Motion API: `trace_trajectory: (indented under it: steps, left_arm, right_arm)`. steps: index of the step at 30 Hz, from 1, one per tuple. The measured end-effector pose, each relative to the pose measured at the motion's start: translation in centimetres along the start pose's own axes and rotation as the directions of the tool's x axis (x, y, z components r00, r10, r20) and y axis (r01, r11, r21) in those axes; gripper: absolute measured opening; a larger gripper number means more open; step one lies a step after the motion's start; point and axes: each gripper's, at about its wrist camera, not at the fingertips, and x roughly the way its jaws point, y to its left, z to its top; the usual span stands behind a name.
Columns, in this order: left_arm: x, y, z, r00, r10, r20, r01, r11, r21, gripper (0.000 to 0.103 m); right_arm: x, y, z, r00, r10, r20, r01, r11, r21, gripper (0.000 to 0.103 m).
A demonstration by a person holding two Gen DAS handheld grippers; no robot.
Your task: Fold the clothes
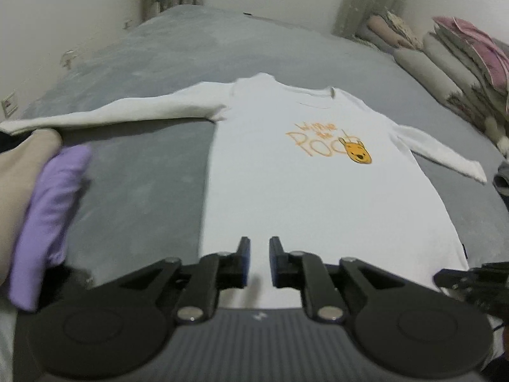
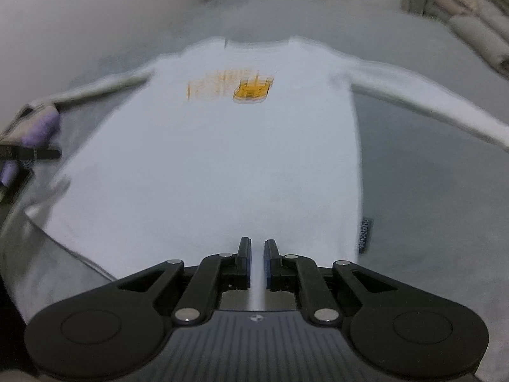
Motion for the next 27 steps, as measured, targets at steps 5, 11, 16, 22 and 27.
trace_trajectory:
  steps: [5, 11, 16, 22, 27]
  left_arm:
    - [3.8, -2.0, 2.6, 1.0, 0.027, 0.004, -0.027, 0.999, 0.044, 0.018]
    - [9.3, -1.8, 2.9, 0.993, 0.117, 0.029, -0.119, 0.99, 0.073, 0.029]
    - [9.2, -1.3, 3.1, 0.992, 0.116, 0.051, -0.12, 0.988, 0.095, 0.041]
    - [9.2, -1.2, 3.2, 0.992, 0.115, 0.044, -0.119, 0.988, 0.103, 0.042]
    - [9.4, -1.3, 3.4, 0.992, 0.119, 0.045, -0.123, 0.988, 0.098, 0.043]
  right_arm:
    - [0.0, -0.6, 1.5, 1.0, 0.018, 0.007, -0.018, 1.0, -0.017, 0.011]
    - [2.0, -5.6, 6.7, 0.995, -0.016, 0.096, -0.008, 0.97, 0.243, 0.025]
    - [4.7, -9.3, 12.0, 0.983, -0.092, 0.161, 0.035, 0.944, 0.327, 0.026]
    - [10.6, -13.3, 13.2, 0.99, -0.013, 0.143, -0.054, 0.887, 0.459, 0.027]
    - [11.7, -18.2, 12.4, 0.959, 0.135, 0.25, -0.272, 0.689, 0.671, 0.028]
